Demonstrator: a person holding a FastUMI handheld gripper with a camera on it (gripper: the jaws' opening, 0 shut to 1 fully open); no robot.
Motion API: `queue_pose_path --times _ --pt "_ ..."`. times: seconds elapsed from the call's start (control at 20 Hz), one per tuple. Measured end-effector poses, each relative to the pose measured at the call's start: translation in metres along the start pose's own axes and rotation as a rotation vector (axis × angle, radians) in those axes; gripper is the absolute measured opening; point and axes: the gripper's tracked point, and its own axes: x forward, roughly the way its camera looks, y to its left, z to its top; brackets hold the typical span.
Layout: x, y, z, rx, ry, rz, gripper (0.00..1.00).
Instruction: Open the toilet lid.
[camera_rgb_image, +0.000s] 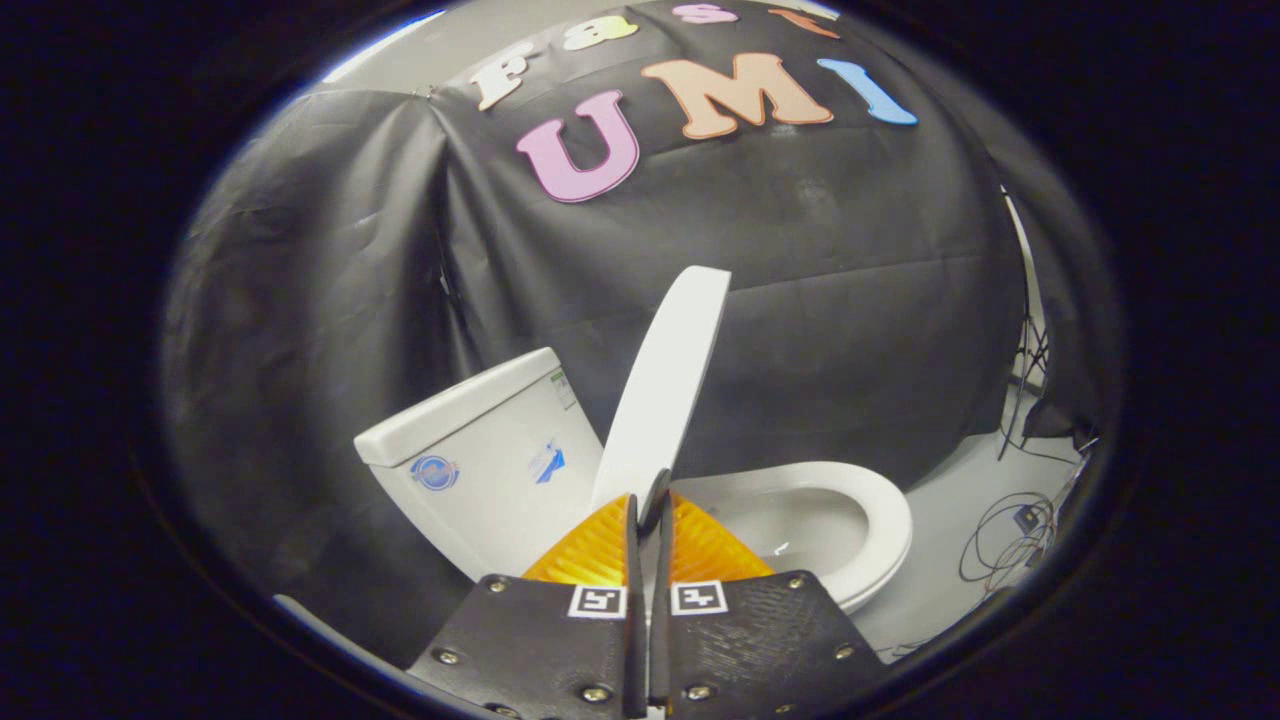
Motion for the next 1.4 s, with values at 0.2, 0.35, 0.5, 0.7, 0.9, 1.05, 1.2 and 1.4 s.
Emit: queue_pose_path --times 0.2,0.35,0.5,0.7,0.9,1.05,1.2,1.4 --pt "0.001 0.007 0.003 -0.030 -0.003 -0.012 0.02" --pt "0.002 0.013 0.003 -0.048 -0.006 -0.007 0.02" --pt "0.000 0.016 0.000 -0.023 -0.015 0.002 0.02" --pt "0.005 0.026 0.006 -0.055 -0.036 0.036 0.04" --pt "0.004 0.029 0.005 -0.077 -0.041 0.044 0.04" --pt "0.005 0.029 0.005 -0.075 -0.050 0.056 0.04" --pt "0.005 0.030 0.004 -0.056 -0.051 0.063 0.04" --pt "0.006 0.042 0.008 -0.135 -0.072 0.031 0.04"
